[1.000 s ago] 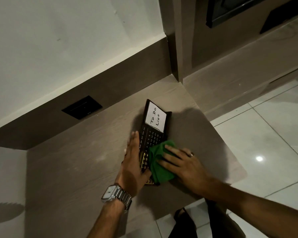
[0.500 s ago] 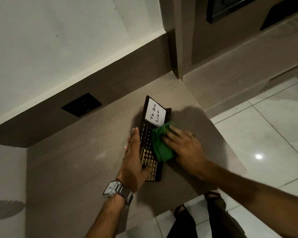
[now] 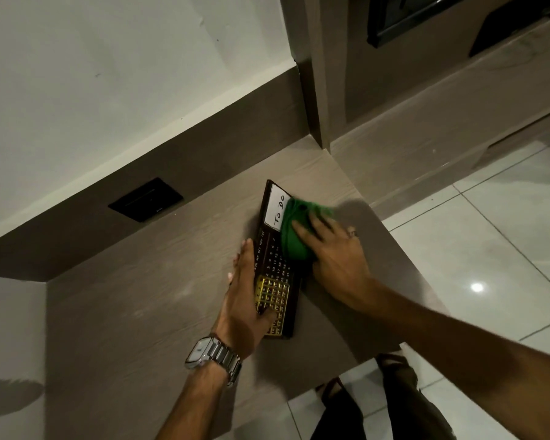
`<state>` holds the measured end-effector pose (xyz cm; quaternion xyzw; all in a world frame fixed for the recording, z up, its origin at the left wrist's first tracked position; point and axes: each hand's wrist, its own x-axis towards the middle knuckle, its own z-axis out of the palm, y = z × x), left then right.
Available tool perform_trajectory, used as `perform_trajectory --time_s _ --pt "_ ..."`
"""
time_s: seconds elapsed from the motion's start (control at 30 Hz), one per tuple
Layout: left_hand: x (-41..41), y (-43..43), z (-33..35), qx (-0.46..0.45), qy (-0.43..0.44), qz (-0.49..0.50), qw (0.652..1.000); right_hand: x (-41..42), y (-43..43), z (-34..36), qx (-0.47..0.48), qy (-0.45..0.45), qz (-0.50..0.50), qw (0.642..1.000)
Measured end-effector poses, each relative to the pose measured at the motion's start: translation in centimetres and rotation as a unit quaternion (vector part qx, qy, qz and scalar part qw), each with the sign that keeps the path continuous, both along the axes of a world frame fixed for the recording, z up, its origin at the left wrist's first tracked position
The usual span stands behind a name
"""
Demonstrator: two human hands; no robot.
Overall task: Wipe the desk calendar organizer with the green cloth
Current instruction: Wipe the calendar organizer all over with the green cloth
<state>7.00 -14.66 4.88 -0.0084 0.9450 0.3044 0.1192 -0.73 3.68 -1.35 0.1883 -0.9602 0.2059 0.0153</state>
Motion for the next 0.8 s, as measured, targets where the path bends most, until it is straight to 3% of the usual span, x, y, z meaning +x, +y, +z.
perform_trajectory --time_s 0.23,0.3,0.47,0.57,0.8 --pt "0.0 -0.1 0.0 0.033 0.004 0.007 0.999 9.3 1.1 -4.2 -0.009 0.034 0.222 0.974" --pt "0.0 -0.1 0.1 0.026 0.002 0.003 1.0 6.1 1.5 -3.6 -0.015 0.049 0.186 0.981" --pt "0.2 0.3 0.4 0.009 -0.005 0.011 1.0 -5.3 1.6 0.0 -0.002 0.028 -0.016 0.999" --pt "0.1 0.2 0.6 0.009 -0.009 0.013 1.0 -6.6 0.5 0.3 0.01 0.004 -0.066 0.998" --pt "0.0 -0.2 0.3 0.024 0.023 -0.013 0.999 6.4 0.1 -1.8 -0.015 -0.018 0.113 0.993"
